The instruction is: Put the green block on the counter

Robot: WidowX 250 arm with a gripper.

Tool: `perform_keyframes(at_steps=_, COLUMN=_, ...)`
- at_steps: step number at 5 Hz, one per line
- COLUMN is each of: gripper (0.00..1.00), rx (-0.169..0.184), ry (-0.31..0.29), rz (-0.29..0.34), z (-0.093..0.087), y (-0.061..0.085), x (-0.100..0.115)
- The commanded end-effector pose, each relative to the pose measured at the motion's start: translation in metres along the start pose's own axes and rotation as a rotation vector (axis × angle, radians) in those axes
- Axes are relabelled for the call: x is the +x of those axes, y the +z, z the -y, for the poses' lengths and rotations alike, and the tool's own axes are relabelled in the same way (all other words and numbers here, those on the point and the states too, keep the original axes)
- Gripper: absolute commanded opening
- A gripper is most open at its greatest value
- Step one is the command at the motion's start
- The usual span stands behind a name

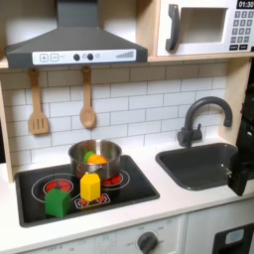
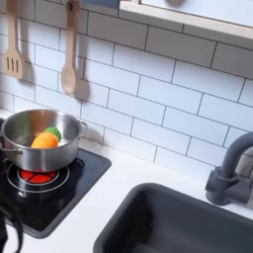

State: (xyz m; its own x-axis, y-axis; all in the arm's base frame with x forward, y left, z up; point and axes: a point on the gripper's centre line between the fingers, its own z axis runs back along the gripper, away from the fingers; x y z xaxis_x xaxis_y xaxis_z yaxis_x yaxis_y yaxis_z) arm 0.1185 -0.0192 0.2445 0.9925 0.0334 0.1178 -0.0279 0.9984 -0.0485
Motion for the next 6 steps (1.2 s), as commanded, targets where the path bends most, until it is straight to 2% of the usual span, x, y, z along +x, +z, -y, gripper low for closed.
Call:
perform_keyframes(at_steps=1, gripper=1.00, rx=0.000, ry=0.000, rz=0.002, z=0.000, y=0.000, x=0.000)
perform_keyframes(at_steps=2, gripper=0.99, rx=-0.010, ry=0.023, rz=-0.011, z=-0.008, y=-0.003, x=0.000)
perform_keyframes(at_steps=3, gripper=0.00, rx=-0.007, ry=0.032, rz=-0.003, z=-0.012, y=-0.003, x=0.001)
perform_keyframes(at_steps=4, gripper=0.00, rx=-0.010, ry=0.062, rz=0.004, z=-0.021, y=-0.004, x=0.005)
perform_keyframes(at_steps=5, gripper=0.00, rx=-0.027, ry=0.128, rz=0.035, z=-0.034, y=-0.003, x=0.013)
perform_keyframes(at_steps=6, gripper=0.00, rx=-0.021, ry=0.179, rz=0.024, z=-0.046, y=-0.006, x=0.017)
